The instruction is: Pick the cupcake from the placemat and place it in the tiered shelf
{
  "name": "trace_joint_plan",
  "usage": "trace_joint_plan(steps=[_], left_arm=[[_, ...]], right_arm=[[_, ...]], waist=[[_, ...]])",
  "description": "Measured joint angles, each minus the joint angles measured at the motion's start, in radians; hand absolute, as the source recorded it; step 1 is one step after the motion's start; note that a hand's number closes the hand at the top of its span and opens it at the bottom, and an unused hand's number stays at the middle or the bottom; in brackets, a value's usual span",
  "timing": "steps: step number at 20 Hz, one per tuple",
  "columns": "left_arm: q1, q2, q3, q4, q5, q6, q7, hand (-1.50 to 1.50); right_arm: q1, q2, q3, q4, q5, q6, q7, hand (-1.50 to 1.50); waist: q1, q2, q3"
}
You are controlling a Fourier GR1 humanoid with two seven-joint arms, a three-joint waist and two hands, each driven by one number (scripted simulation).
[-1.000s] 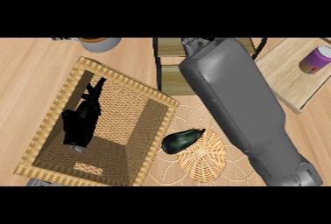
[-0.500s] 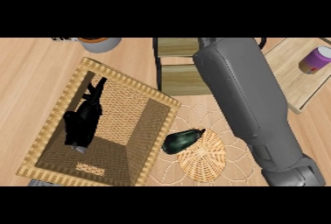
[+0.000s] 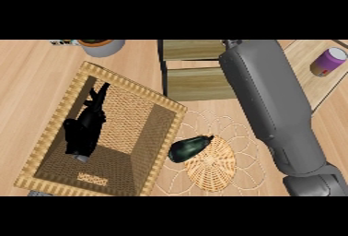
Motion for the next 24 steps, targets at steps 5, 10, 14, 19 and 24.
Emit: trace_joint_plan(steps=[5, 10, 14, 19, 24], left_arm=[[0.004, 0.002, 0.001, -0.003, 0.004, -0.003, -0.008, 0.00], [-0.001, 0.004, 0.001, 0.003, 0.009, -0.006, -0.002, 0.00], [-0.005, 0.001, -0.001, 0.005, 0.005, -0.008, 0.000, 0.00], [-0.003, 0.000, -0.002, 0.003, 0.003, -0.008, -0.006, 0.00], [0.003, 0.002, -0.003, -0.005, 0.001, 0.006, -0.003, 0.00]], right_arm=[[0.051, 0.013, -0.023, -0.067, -0.004, -0.024, 0.008, -1.50], [0.080, 0.039, -0.042, -0.183, -0.064, -0.033, 0.001, -1.50], [0.078, 0.039, -0.051, -0.235, -0.133, -0.020, -0.020, -1.50], [0.049, 0.038, -0.078, -0.293, -0.166, -0.017, -0.015, -1.50], [0.015, 0.007, -0.158, -0.386, -0.202, -0.056, -0.009, -1.50]], waist=[[0.001, 0.001, -0.001], [-0.001, 0.000, -0.001], [0.002, 0.000, -0.001], [0.003, 0.001, -0.001], [0.000, 0.001, -0.002]])
